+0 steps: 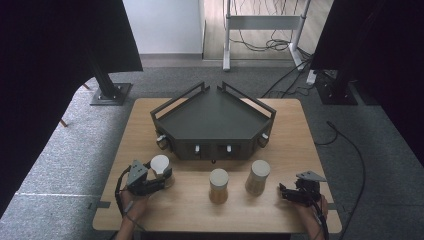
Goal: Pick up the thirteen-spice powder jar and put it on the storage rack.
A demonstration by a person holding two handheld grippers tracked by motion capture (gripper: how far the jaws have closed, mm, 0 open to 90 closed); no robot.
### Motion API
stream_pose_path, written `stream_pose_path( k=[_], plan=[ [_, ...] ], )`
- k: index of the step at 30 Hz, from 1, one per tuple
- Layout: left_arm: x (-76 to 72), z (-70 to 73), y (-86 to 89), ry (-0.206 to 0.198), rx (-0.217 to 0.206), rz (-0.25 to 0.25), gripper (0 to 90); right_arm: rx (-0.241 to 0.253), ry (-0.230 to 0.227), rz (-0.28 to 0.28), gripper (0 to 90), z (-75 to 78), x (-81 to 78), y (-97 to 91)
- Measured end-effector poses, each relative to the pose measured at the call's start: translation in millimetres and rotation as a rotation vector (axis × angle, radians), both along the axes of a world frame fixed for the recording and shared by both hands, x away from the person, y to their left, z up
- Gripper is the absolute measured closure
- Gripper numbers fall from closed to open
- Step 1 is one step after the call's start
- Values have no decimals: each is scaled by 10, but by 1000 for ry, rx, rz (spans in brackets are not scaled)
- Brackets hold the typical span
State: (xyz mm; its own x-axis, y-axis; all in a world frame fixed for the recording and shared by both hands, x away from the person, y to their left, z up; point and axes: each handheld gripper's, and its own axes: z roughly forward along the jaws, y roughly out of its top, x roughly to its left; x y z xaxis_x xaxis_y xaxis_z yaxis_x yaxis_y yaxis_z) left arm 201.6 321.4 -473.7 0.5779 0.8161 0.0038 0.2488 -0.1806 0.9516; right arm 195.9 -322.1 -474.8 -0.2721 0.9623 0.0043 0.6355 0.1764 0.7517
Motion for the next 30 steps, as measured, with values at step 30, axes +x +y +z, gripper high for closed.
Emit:
stream_pose_path(
  k=[30],
  plan=[
    [-69, 112, -31, -44, -32, 1, 311, -2, 0, 0, 109, 0, -2, 1]
  ],
)
